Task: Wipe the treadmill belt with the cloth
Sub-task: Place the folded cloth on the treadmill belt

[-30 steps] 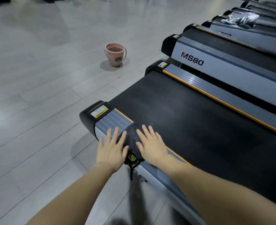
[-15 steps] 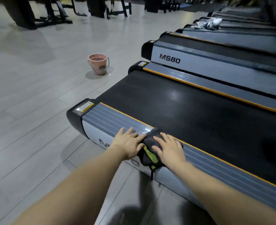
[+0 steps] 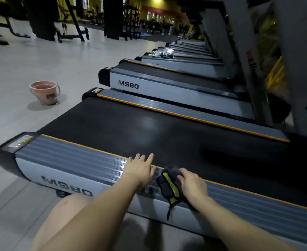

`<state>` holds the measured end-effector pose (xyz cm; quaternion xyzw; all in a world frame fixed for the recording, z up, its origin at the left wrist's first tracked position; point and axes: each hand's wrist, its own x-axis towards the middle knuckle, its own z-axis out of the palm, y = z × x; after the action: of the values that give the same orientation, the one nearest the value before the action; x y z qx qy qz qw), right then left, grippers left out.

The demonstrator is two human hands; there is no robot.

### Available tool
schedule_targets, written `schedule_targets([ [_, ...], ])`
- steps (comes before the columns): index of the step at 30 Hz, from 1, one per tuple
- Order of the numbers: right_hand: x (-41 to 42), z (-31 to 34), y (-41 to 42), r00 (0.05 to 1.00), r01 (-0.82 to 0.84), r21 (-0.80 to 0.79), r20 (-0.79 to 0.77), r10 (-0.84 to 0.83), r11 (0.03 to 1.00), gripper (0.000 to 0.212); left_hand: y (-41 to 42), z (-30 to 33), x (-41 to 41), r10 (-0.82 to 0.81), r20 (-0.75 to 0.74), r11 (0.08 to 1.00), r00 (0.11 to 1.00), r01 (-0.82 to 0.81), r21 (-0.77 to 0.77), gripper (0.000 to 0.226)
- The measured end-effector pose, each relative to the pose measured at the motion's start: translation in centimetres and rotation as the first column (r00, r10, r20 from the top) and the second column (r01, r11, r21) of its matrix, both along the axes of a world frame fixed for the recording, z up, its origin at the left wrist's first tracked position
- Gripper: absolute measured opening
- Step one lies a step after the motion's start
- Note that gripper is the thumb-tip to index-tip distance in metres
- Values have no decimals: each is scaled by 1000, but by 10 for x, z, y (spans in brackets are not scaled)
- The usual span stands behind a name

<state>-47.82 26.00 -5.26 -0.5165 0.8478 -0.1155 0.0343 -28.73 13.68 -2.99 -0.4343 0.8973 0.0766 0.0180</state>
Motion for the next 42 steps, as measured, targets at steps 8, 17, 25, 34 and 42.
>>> schedule_targets([
  [8, -119, 98, 104, 974, 198, -142, -86, -211, 970, 17, 65, 70, -115, -46, -182, 995, 982, 28, -101, 64],
  [17, -179, 150, 228, 919, 371, -309, -15, -395, 876, 18, 164, 116, -191, -224, -166, 961, 960, 190, -199, 62],
  [25, -214, 156, 260, 892, 434, -315, 19, -452, 844, 17, 193, 125, -242, -329, -186, 926, 926, 277, -257, 63],
  [34, -306, 110, 197, 856, 491, -279, -22, -516, 826, 22, 133, 74, -330, -375, -165, 918, 912, 341, -200, 58],
  [42, -393, 26, 126, 838, 530, -213, -19, -546, 821, 25, 57, -32, -415, -407, -117, 912, 906, 397, -102, 61],
])
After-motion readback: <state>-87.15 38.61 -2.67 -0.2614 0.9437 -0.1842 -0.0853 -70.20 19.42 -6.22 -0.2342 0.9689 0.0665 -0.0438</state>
